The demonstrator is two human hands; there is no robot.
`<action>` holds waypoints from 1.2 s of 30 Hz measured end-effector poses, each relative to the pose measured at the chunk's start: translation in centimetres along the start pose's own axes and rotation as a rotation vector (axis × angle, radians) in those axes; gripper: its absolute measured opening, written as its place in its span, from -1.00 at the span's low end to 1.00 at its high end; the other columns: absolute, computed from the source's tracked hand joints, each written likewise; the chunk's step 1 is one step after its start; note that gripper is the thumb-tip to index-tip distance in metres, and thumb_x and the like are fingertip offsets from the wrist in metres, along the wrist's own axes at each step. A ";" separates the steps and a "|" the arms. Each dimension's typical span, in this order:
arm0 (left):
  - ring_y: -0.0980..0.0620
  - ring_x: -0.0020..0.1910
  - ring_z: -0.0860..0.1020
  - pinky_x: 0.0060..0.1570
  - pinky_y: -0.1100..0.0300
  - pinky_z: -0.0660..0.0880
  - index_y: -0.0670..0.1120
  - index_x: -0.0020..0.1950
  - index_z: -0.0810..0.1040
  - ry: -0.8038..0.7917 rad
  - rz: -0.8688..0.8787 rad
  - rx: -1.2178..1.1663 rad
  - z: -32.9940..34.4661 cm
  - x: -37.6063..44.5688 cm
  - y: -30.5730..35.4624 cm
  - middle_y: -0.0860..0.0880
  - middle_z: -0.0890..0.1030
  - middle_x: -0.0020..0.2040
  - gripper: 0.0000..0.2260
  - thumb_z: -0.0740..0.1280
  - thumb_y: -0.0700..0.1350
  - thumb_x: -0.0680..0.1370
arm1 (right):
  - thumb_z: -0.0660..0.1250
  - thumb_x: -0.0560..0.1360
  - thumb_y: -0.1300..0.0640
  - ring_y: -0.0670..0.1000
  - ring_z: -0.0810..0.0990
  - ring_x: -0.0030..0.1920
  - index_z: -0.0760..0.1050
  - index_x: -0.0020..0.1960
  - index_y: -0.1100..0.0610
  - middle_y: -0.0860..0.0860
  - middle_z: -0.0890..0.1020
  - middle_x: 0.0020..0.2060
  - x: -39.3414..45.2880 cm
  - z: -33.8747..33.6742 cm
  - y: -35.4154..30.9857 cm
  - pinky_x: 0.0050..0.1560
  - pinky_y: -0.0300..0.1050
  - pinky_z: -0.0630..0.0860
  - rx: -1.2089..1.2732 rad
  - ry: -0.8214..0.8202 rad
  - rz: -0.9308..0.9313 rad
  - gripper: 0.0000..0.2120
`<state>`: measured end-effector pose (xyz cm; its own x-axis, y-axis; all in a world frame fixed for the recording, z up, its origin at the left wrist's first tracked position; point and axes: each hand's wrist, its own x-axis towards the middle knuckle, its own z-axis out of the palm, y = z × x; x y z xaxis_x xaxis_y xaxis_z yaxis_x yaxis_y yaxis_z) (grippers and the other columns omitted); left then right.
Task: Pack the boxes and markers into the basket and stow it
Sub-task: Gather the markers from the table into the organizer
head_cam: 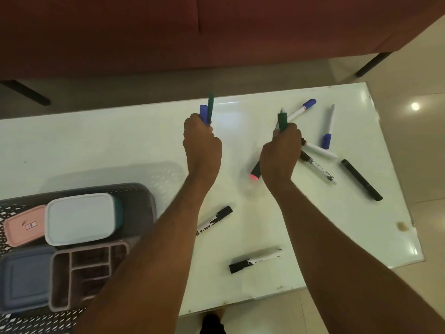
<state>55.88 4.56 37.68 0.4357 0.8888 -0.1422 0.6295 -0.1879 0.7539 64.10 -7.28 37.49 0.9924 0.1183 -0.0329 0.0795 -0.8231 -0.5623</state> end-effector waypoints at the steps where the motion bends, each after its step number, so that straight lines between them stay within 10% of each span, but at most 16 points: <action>1: -0.05 0.04 0.63 0.05 0.15 0.59 -0.20 0.22 0.49 0.014 -0.003 -0.076 -0.6 -0.3 -0.1 -0.12 0.60 0.14 -0.83 0.31 -0.29 0.64 | 0.16 0.68 0.29 0.17 0.53 0.09 0.42 0.21 0.31 0.19 0.53 0.12 -0.5 -0.2 -1.0 -0.06 -0.19 0.30 0.069 -0.012 0.001 -0.84; 13: 0.04 0.00 0.71 0.23 0.06 0.61 -0.06 0.20 0.52 0.174 -0.028 -0.616 -19.2 -7.3 -5.2 0.08 0.69 -0.06 -0.84 0.28 -0.26 0.66 | 0.16 0.68 0.32 0.10 0.67 -0.01 0.43 0.29 0.25 0.13 0.63 -0.06 -19.0 -1.8 -13.6 0.18 -0.10 0.64 0.855 -0.262 -0.189 -0.79; 18: -0.03 0.01 0.71 0.14 -0.14 0.62 -0.10 0.16 0.54 0.206 0.010 -0.631 -26.2 -9.5 -9.9 -0.03 0.71 -0.06 -0.90 0.28 -0.23 0.66 | 0.19 0.68 0.33 0.08 0.69 0.06 0.42 0.33 0.26 0.16 0.66 0.00 -27.2 -0.8 -16.0 0.23 -0.10 0.62 0.896 -0.285 -0.170 -0.76; 26: 0.07 0.15 0.67 0.31 0.08 0.57 -0.08 0.32 0.49 0.262 -0.040 -0.704 -30.2 -12.4 -17.4 0.03 0.69 0.05 -0.71 0.27 -0.34 0.65 | 0.20 0.68 0.32 -0.24 0.64 0.05 0.41 0.10 -0.19 -0.44 0.62 -0.09 -35.5 1.8 -16.5 0.20 -0.14 0.58 0.824 -0.170 -0.118 -0.63; 30: 0.01 0.18 0.66 0.27 0.06 0.59 0.13 0.34 0.40 0.258 -0.009 -0.718 -29.8 -13.6 -19.4 0.09 0.66 0.08 -0.59 0.25 -0.34 0.66 | 0.19 0.65 0.40 -0.23 0.62 0.01 0.40 0.10 -0.15 -0.39 0.63 -0.10 -36.6 2.9 -15.2 0.19 -0.20 0.53 0.783 -0.053 -0.099 -0.59; 36: -0.10 0.27 0.60 0.39 0.01 0.51 -0.17 0.48 0.31 0.191 -0.007 -0.731 -27.9 -15.0 -22.0 0.03 0.63 0.13 -0.56 0.22 -0.41 0.62 | 0.19 0.62 0.45 -0.27 0.64 0.02 0.42 0.18 0.07 -0.34 0.65 -0.09 -37.1 3.8 -13.1 0.19 -0.22 0.53 0.747 0.057 -0.095 -0.68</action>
<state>17.58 6.99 41.12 0.2724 0.9584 -0.0855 0.0161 0.0843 0.9963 25.86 1.16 42.94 0.9893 0.1249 0.0753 0.1008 -0.2131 -0.9718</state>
